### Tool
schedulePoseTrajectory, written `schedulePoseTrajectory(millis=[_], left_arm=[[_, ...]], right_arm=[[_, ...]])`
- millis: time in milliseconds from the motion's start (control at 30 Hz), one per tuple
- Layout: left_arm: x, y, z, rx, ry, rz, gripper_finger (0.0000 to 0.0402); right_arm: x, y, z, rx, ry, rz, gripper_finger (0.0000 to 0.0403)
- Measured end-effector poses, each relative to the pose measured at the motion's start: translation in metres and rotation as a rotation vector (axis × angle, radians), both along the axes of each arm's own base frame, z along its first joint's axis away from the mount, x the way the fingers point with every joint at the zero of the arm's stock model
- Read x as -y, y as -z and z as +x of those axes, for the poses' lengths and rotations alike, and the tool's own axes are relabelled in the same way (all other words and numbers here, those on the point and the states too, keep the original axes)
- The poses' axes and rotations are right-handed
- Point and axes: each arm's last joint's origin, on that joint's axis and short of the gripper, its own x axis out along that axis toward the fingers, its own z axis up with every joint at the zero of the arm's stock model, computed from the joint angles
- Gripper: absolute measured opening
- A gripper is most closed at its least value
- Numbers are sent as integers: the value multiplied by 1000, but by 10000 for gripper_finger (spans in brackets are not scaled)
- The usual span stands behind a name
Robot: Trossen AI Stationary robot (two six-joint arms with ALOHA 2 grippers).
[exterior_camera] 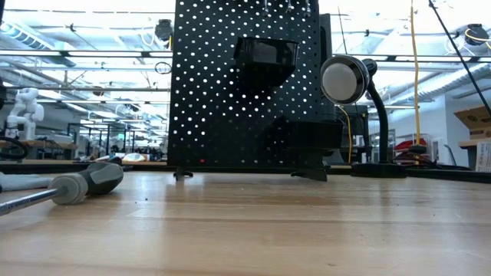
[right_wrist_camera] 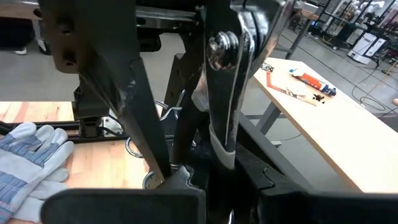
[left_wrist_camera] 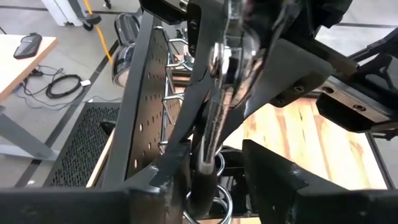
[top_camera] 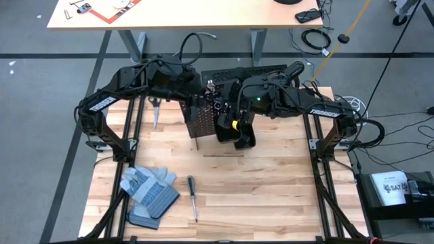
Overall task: Hang tools onto peg board
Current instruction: Hang the black pliers on the black pegboard
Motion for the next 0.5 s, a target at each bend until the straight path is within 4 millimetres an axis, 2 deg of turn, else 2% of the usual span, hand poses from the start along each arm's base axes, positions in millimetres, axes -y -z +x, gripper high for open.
schedulePoseTrajectory(millis=[267,500], left_arm=[[4,-8,-7,48,-2,-42,239],[16,-26,-32,131,26,-28,299]], right_arm=[[0,2,1,-13,-6,10,23],[0,4,2,-18,-5,13,23]])
